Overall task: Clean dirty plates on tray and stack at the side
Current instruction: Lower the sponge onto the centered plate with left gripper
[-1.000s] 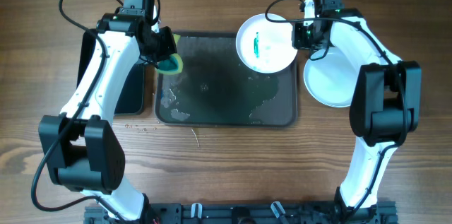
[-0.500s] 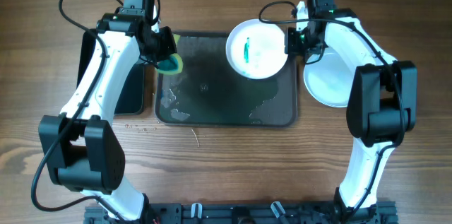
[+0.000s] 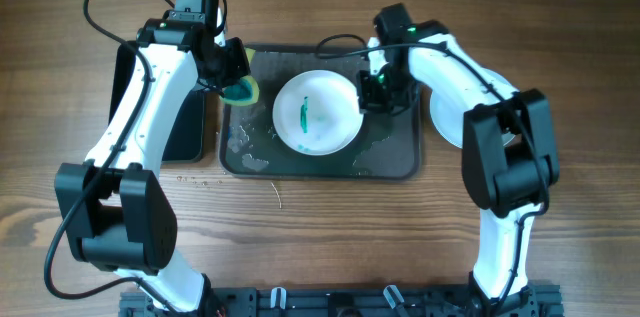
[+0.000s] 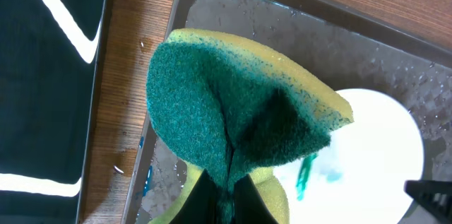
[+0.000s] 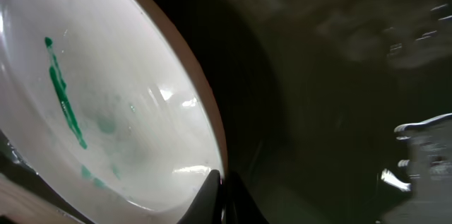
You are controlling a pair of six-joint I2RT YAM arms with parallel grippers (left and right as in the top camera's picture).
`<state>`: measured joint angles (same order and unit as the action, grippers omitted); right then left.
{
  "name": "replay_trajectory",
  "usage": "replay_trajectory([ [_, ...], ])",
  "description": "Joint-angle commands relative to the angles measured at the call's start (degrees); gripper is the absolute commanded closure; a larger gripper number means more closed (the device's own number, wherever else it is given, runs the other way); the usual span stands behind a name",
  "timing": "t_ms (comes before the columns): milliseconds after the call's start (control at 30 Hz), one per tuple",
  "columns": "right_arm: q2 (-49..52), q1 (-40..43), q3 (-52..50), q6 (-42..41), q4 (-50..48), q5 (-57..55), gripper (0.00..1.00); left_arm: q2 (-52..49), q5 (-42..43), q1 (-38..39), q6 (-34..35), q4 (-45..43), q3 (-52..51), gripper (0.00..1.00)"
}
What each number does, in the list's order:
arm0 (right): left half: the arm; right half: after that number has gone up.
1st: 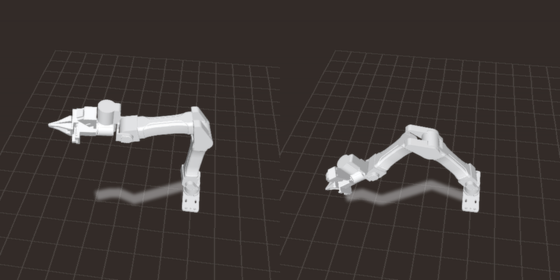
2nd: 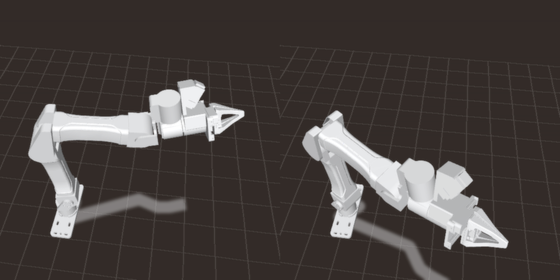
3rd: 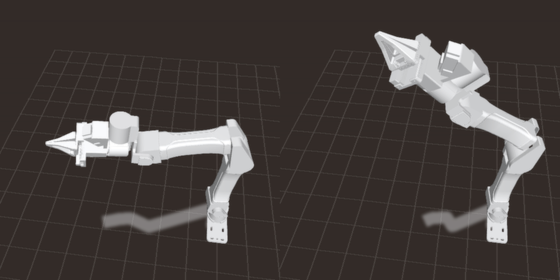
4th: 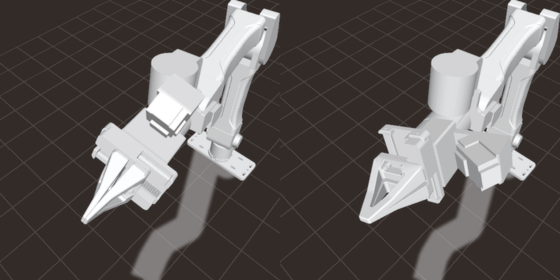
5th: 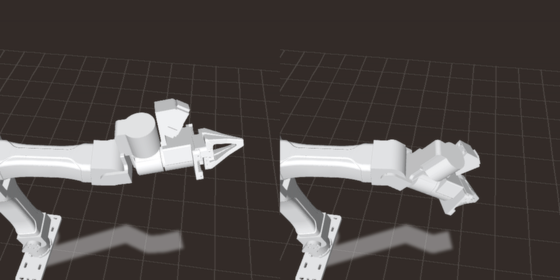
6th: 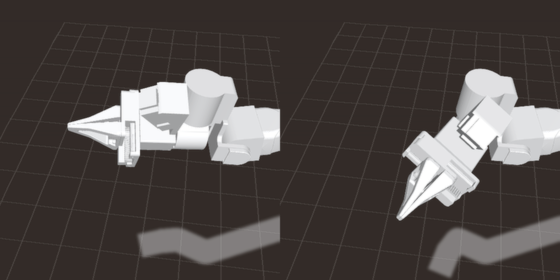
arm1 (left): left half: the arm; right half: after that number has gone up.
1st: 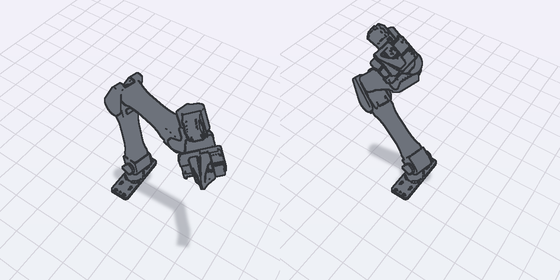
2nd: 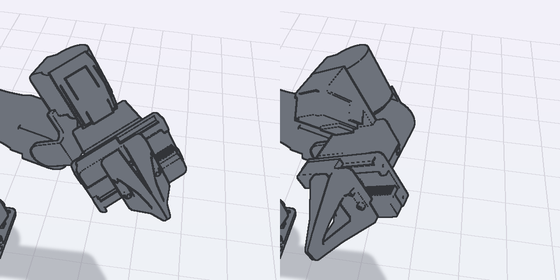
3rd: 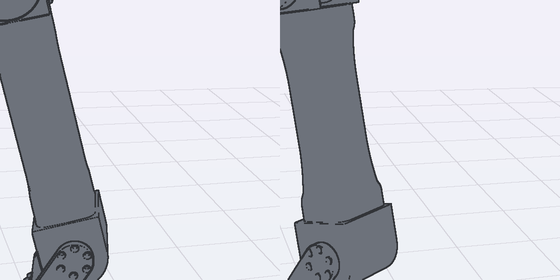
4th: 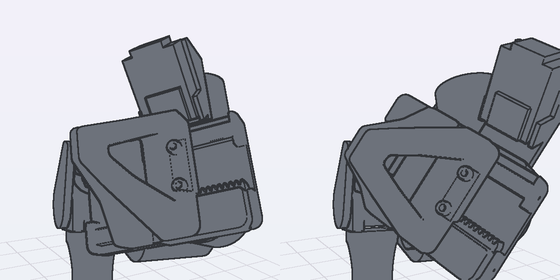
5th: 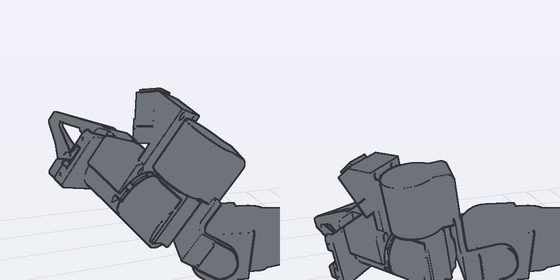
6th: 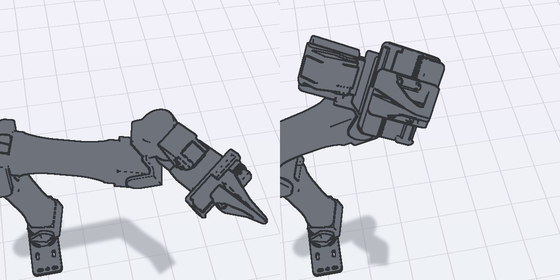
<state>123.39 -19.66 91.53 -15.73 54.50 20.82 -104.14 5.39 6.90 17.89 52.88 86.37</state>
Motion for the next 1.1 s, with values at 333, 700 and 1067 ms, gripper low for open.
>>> replay_trajectory([
  [333,-1.9,-1.4,-8.7,-12.8,-10.8,3.3,0.9,-1.5,-0.5,3.1,0.6,-0.3,-0.1,0.96],
  [700,-1.9,-1.4,-11.3,-12.7,-13.9,4.1,0.96,-7.4,1.0,8.6,0.5,-1.6,-0.1,0.96],
  [1067,-1.9,-1.4,-11.3,-11.4,-14.0,4.2,0.95,-16.9,0.1,13.4,-2.7,-7.2,-0.1,0.96],
])
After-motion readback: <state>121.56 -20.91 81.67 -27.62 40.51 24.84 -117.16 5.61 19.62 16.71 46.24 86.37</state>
